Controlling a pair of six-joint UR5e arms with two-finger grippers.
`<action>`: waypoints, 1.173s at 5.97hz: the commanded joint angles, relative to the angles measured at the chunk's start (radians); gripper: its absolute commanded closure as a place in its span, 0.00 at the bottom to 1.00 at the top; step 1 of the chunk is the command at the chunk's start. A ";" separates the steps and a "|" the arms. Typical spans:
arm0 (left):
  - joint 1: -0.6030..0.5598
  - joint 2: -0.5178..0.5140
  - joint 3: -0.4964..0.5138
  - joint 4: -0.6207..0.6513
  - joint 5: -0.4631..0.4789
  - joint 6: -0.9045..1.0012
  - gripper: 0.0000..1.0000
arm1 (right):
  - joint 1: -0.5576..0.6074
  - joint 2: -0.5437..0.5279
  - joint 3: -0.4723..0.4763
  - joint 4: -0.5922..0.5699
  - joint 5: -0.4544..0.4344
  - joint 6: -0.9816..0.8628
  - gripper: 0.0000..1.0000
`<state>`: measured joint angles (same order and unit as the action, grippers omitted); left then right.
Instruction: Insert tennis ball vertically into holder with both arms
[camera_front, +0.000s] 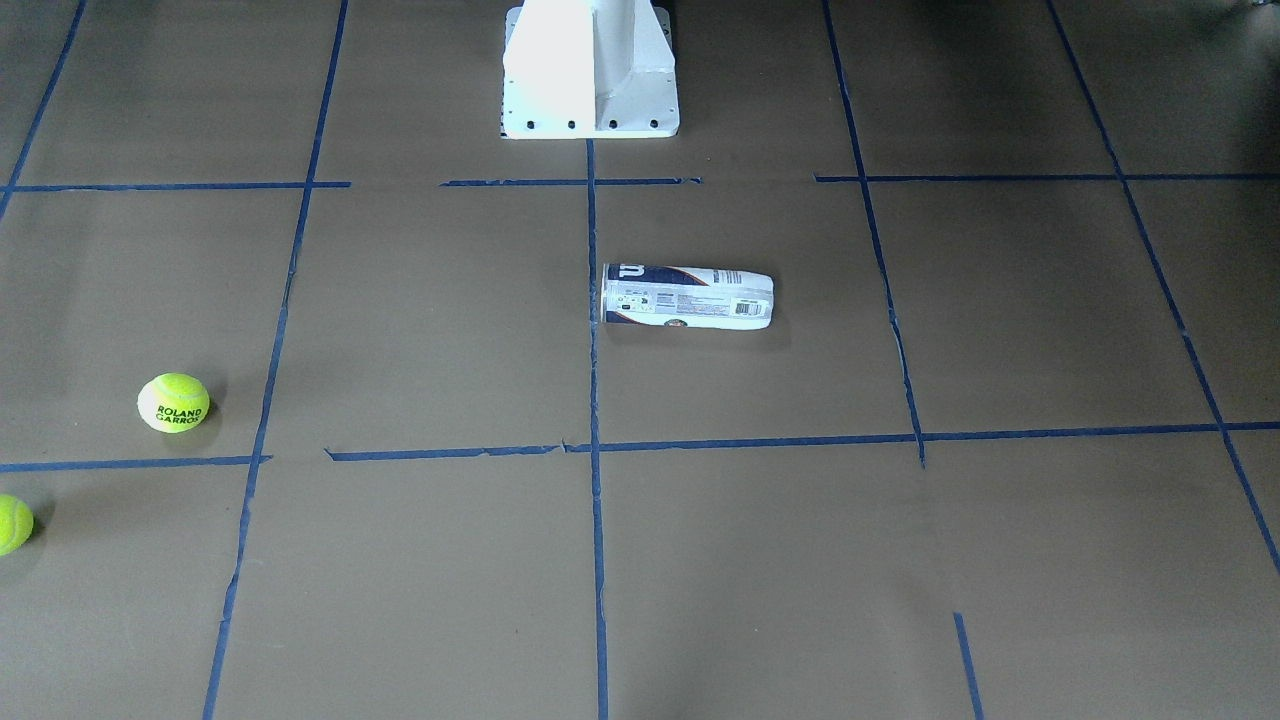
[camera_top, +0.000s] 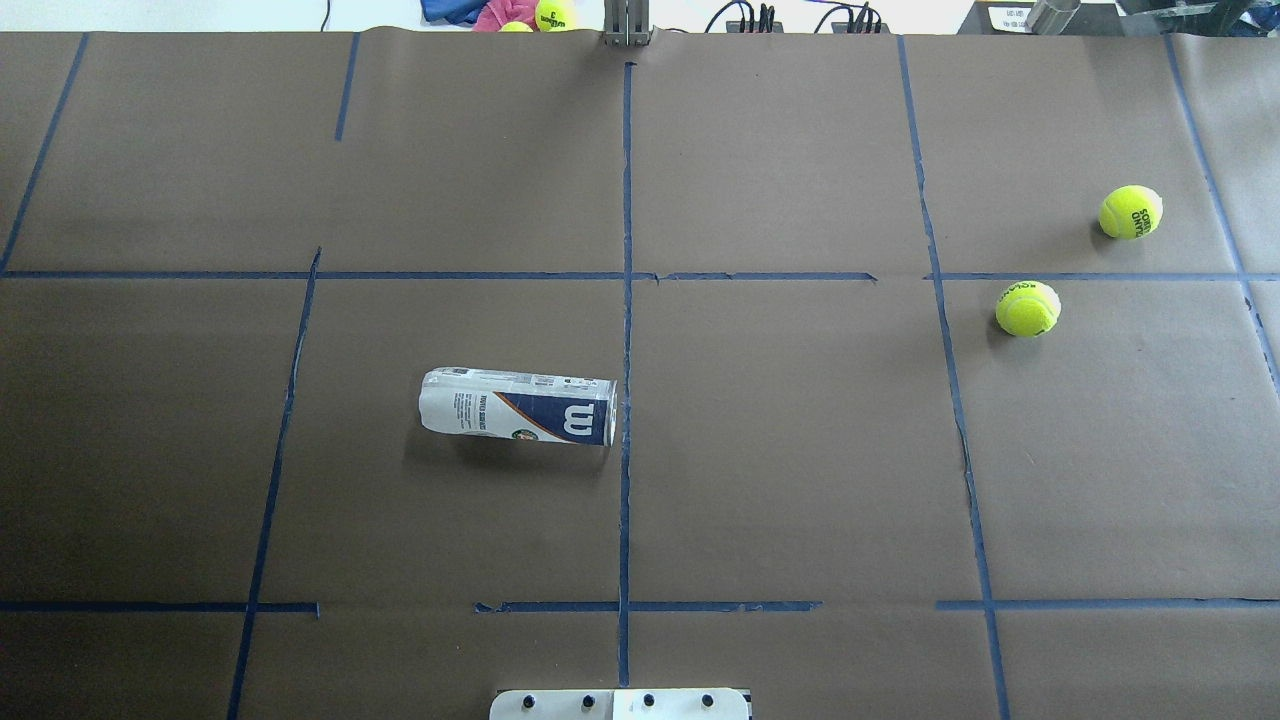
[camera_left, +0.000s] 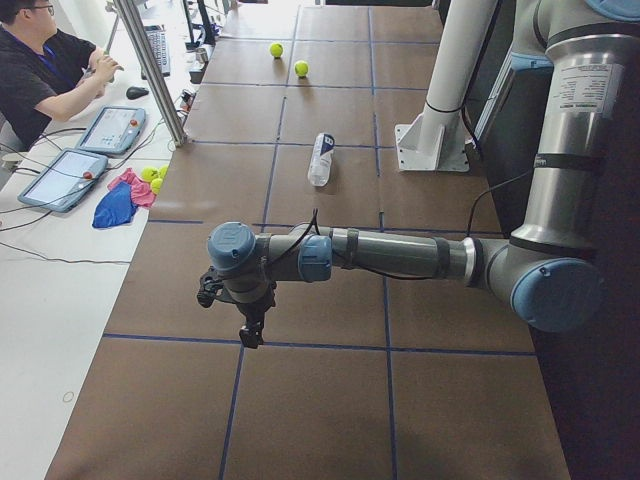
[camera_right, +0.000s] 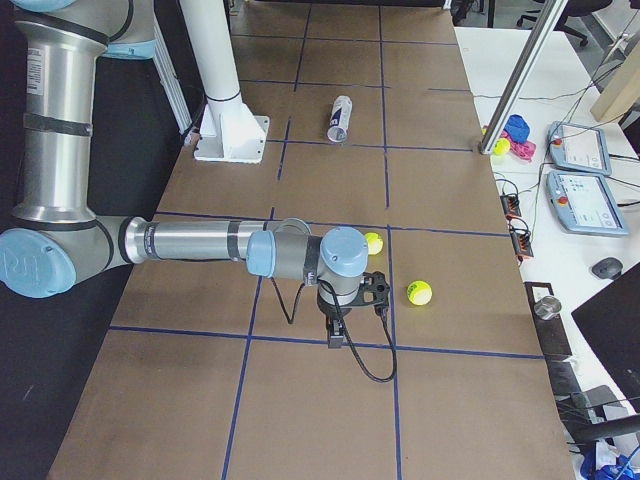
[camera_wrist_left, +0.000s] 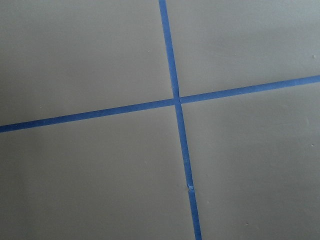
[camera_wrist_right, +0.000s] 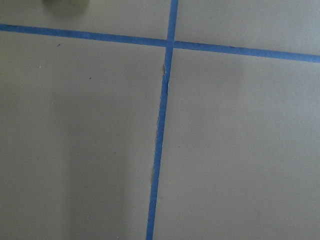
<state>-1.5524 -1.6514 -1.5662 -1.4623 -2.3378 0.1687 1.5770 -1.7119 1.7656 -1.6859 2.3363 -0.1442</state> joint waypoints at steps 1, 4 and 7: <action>0.000 -0.001 -0.003 -0.001 0.000 0.000 0.00 | -0.003 0.000 0.005 0.000 0.002 0.002 0.00; 0.008 -0.043 -0.006 -0.039 0.006 -0.006 0.00 | -0.052 0.070 0.021 0.000 0.009 0.005 0.00; 0.037 -0.071 -0.047 -0.205 -0.003 -0.009 0.00 | -0.057 0.121 0.028 0.000 0.009 0.014 0.00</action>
<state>-1.5353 -1.7158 -1.5932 -1.5807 -2.3390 0.1607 1.5219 -1.6006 1.7959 -1.6861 2.3470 -0.1324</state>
